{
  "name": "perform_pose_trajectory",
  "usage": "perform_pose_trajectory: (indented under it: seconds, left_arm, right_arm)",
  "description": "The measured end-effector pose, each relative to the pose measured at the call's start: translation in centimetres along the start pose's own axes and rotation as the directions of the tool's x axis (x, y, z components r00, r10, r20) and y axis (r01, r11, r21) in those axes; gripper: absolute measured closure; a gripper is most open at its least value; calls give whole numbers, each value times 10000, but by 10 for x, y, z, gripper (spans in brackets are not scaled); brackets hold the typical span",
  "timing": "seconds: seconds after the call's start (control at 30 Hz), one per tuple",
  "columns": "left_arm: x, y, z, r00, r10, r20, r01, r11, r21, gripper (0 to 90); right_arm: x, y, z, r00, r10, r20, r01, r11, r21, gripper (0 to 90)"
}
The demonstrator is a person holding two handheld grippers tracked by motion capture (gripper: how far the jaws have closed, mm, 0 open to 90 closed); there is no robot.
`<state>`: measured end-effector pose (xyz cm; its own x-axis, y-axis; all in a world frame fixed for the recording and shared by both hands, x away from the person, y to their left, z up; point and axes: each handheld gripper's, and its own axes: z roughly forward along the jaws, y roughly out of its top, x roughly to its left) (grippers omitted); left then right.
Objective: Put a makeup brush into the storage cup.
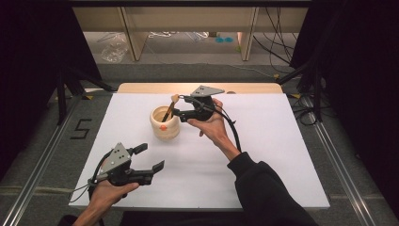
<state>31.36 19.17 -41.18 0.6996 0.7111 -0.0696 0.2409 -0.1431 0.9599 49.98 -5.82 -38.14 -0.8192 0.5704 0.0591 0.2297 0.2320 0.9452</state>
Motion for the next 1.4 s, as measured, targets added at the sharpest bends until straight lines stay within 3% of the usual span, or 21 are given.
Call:
perform_pose_trajectory:
  seconds: [0.27, 0.6, 0.77, 0.97, 1.4]
  left_arm:
    - [0, 0, 0, 10000, -48, -40, 48, 10000, -80, 159]
    - [1, 0, -1, 9998, 97, -165, -98, 9999, -93, 159]
    - [2, 0, -1, 9998, 194, -110, -196, 9997, -162, 159]
    - [1, 0, -1, 9998, 136, -152, -139, 9997, -185, 159]
    - [4, -1, -3, 9996, -45, -269, 37, 9995, -306, 159]
  right_arm:
    - [3, -2, -26, 9995, -173, 248, 174, 9998, -55, 226]
    - [7, -5, -56, 9999, -86, 138, 91, 9994, -345, 202]
    - [7, -12, -69, 9986, -320, 423, 334, 9989, -328, 169]
    - [10, -22, -84, 9992, -125, 378, 131, 9998, -165, 166]
    - [15, -44, -119, 9977, 230, 633, -197, 9984, -523, 169]
